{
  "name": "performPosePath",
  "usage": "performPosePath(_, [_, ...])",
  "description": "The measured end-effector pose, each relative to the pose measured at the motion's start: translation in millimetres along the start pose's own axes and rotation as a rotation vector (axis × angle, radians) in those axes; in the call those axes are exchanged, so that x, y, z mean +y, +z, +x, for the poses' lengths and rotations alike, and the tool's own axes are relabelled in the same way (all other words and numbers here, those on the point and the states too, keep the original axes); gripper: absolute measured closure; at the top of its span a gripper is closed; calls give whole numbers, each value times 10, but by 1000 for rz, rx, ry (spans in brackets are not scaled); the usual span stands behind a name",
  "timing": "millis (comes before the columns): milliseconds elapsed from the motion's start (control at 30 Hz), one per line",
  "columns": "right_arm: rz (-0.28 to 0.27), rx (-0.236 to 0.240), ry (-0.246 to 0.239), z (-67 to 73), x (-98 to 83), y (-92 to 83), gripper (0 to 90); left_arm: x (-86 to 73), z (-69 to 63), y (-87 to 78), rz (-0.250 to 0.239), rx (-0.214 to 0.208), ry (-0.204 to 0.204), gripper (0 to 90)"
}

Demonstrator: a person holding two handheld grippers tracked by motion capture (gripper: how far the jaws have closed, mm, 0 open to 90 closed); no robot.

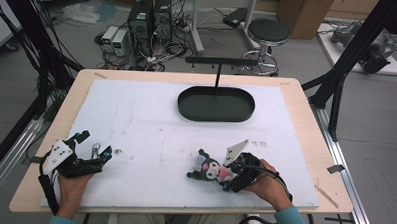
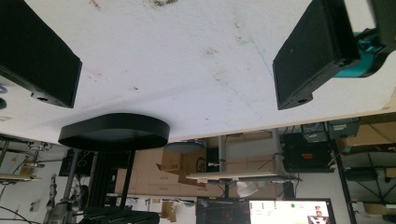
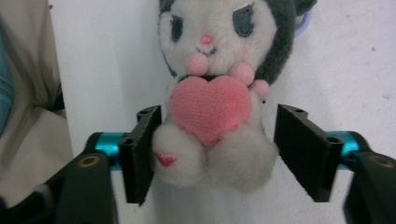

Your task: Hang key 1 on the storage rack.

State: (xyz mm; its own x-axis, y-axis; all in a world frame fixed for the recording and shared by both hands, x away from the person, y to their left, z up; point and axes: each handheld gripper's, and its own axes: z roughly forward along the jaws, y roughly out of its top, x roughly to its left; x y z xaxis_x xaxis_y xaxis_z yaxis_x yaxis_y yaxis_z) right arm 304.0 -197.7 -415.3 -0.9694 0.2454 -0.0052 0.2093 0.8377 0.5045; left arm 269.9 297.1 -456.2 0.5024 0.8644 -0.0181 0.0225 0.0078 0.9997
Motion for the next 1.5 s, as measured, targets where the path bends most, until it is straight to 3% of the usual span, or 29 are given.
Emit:
performPosePath(467, [32, -6, -13, 6, 37, -12, 524, -1, -1, 1, -2, 1, -1, 17])
performPosePath(833, [18, -4, 18, -15, 35, -43, 547, -1, 1, 1, -1, 0, -1, 17])
performPosePath(967, [-17, 4, 38, -55, 22, -78, 547, 0, 0, 1, -1, 1, 0, 17])
performPosePath(1233, [-112, -34, 96, -161, -15, -241, 548, -1, 2, 1, -2, 0, -2, 17])
performPosePath(1500, [-225, -68, 192, -294, -59, -396, 548, -1, 1, 2, -4, 1, -4, 17])
